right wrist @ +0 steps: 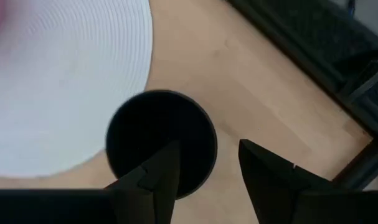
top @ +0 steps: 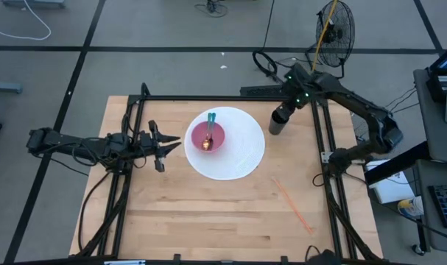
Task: Pick & Place Utensil
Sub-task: Put the black cup on the white mat
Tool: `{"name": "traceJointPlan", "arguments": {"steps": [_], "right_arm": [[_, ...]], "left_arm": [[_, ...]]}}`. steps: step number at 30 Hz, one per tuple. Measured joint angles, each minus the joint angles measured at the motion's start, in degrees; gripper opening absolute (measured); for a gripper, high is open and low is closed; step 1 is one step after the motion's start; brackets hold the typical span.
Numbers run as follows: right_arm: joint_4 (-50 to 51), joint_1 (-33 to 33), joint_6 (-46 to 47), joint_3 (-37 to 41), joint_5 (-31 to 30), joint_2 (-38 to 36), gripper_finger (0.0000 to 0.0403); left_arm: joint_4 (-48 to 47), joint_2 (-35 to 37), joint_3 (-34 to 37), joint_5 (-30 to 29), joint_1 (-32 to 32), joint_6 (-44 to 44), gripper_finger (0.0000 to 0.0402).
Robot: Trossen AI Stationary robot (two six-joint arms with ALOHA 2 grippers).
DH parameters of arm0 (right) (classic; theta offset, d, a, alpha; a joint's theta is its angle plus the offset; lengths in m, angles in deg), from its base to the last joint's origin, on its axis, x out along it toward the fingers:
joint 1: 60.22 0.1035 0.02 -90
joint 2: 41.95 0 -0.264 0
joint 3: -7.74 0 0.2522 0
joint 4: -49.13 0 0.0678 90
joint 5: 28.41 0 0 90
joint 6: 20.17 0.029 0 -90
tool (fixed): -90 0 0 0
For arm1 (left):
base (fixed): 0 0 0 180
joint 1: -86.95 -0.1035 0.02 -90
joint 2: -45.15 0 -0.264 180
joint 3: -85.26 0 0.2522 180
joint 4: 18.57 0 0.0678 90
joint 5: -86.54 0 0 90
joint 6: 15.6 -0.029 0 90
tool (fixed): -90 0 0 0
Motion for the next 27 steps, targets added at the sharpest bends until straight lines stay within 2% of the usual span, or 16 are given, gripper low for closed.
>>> {"name": "traceJointPlan", "arguments": {"steps": [6,15,20,27], "right_arm": [[2.7,0.0,-2.79,-2.93,-0.09,5.15,0.016],[5.03,-0.13,-3.62,-2.93,0.01,5.46,0.0155],[4.94,0.24,-3.49,-2.93,4.19,5.46,0.0148],[4.17,0.97,-2.43,-2.55,2.68,6.19,0.014]], "left_arm": [[-0.58,-0.01,0.0,-0.01,0.0,1.05,0.0088],[-0.59,0.0,-0.01,-3.04,0.0,-1.27,0.0088],[-0.6,0.0,-0.02,-3.04,0.0,-1.38,0.0088],[-0.66,-0.01,-0.02,-2.67,-0.01,-0.79,0.0088]]}}
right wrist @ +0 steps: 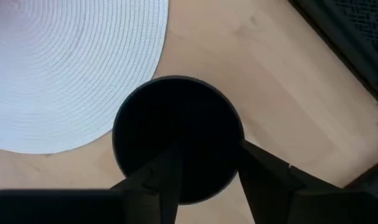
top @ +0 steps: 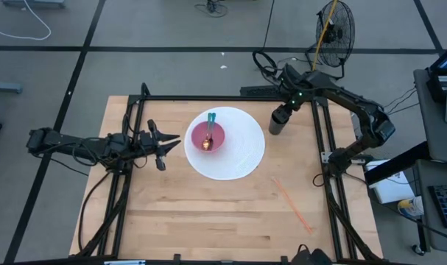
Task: Pick & Place Utensil
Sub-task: Put the black cup on the white mat
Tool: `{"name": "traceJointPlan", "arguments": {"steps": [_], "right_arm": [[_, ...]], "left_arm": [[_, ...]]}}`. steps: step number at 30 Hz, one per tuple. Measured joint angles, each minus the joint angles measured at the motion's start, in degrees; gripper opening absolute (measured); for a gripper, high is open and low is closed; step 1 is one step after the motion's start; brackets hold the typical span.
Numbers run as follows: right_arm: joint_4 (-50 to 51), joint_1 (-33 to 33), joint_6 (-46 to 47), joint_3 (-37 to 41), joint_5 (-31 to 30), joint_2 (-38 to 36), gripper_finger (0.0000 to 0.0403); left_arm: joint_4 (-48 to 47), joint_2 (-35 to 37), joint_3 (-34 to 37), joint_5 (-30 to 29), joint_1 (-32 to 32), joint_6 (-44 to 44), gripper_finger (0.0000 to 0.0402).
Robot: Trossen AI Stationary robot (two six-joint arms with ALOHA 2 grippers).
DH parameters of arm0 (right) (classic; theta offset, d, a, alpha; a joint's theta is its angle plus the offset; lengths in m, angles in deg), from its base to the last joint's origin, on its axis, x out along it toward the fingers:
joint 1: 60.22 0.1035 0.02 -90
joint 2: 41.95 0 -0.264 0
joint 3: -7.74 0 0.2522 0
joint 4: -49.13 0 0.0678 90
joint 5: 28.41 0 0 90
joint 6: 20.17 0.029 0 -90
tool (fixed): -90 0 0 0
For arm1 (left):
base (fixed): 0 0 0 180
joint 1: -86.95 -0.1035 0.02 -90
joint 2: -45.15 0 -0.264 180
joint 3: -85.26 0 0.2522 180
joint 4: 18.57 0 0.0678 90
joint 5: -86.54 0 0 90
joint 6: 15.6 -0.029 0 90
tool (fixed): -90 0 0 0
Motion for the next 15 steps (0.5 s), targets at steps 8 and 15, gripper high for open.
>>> {"name": "traceJointPlan", "arguments": {"steps": [8,15], "right_arm": [[-1.39,0.12,-0.17,1.79,-0.21,0.53,0.0139],[-1.46,0.15,0.43,1.81,-3.27,0.58,0.0139]], "left_arm": [[-0.36,-0.01,0.0,0.11,0.0,0.02,0.0088],[-0.36,-0.01,0.0,0.13,0.01,-0.2,0.0088]]}}
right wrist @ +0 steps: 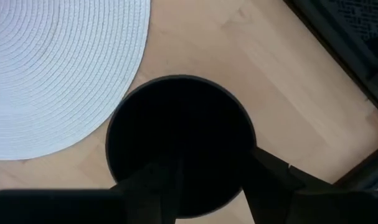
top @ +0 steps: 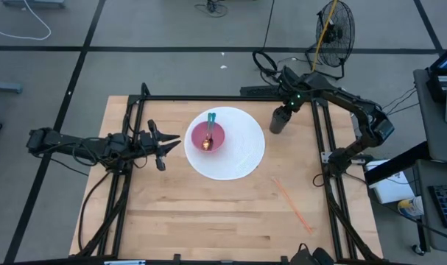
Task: Pick & Place Utensil
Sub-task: Put the black cup on the white mat
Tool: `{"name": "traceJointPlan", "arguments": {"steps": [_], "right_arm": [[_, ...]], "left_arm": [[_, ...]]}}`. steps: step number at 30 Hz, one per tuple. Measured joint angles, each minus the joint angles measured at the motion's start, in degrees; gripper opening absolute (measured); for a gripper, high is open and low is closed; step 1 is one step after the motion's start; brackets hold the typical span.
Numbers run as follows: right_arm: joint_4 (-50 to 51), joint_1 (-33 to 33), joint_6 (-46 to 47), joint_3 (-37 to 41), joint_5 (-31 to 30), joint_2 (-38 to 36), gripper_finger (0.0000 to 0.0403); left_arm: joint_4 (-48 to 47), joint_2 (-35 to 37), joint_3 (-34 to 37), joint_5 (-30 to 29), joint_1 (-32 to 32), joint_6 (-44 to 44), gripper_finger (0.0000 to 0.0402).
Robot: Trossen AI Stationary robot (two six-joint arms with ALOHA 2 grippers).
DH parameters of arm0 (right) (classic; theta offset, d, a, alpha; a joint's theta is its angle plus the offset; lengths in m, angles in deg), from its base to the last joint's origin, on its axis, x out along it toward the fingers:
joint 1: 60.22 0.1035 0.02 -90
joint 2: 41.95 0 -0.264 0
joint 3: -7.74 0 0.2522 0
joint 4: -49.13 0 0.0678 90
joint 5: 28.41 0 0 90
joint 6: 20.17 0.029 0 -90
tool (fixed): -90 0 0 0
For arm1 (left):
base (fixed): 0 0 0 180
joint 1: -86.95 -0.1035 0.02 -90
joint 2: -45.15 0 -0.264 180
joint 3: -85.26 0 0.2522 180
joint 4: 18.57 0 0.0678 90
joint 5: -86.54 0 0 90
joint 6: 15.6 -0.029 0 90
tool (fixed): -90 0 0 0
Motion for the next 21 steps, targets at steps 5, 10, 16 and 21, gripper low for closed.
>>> {"name": "traceJointPlan", "arguments": {"steps": [5,10,16,21], "right_arm": [[0.04,0.0,0.43,0.02,-0.01,0.0,0.0128],[-0.26,0.09,0.47,0.02,-1.31,0.0,0.0101],[-0.88,0.11,0.37,0.02,3.2,-0.21,0.0081],[-0.94,0.13,0.17,0.02,3.36,-0.24,0.008]], "left_arm": [[0.01,0.0,0.0,0.01,-0.01,0.17,0.0088],[-0.51,0.0,-0.02,0.02,-0.01,0.21,0.0088],[-1.22,0.01,-0.02,0.02,0.0,0.21,0.0088],[-1.2,0.0,-0.02,0.02,-0.01,-0.07,0.0088]]}}
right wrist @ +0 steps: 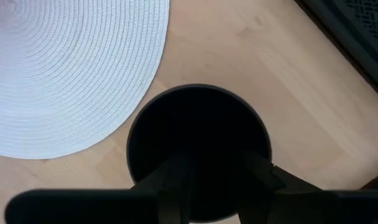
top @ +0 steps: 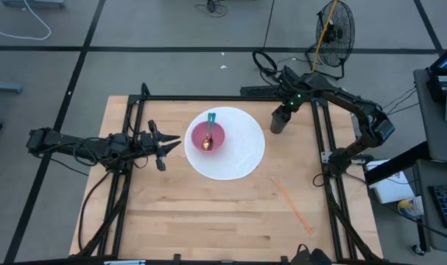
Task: Pick & Place Utensil
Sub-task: Put the black cup on the white mat, then put the black cup on the white mat to the right of the pink plate
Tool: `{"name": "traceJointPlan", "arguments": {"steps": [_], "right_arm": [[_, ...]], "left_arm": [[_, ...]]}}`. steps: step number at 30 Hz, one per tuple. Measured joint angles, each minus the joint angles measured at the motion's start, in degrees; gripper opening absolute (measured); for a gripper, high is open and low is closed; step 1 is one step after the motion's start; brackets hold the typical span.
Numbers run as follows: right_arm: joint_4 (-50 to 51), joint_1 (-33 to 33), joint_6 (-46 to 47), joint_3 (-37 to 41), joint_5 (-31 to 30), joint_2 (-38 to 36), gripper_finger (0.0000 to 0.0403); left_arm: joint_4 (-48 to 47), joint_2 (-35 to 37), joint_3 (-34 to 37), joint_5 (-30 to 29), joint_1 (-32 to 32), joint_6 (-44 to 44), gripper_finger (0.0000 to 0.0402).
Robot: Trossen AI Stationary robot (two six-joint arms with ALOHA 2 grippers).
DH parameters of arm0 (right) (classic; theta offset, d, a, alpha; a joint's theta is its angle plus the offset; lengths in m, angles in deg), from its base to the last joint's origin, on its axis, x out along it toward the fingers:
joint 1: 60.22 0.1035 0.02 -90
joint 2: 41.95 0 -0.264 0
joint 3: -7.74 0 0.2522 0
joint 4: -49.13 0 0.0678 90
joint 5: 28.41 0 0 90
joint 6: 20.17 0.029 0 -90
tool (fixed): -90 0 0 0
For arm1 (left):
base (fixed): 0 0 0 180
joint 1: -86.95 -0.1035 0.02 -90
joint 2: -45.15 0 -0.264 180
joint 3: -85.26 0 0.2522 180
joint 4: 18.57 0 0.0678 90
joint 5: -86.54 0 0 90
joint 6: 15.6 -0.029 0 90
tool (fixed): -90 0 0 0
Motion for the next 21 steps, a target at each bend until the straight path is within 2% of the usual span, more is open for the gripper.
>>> {"name": "traceJointPlan", "arguments": {"steps": [11,16,21], "right_arm": [[-0.97,0.0,-0.24,0.0,-0.39,-5.0,0.008],[-0.21,0.0,0.34,0.0,-5.8,-6.22,0.008],[0.63,-0.02,1.26,0.0,-5.9,-4.93,0.0083]], "left_arm": [[0.02,0.01,0.0,-1.44,0.01,-0.24,0.0088],[0.37,0.02,0.0,-1.46,-0.01,-0.2,0.0088],[0.55,0.0,0.0,-1.46,0.01,-0.11,0.0088]]}}
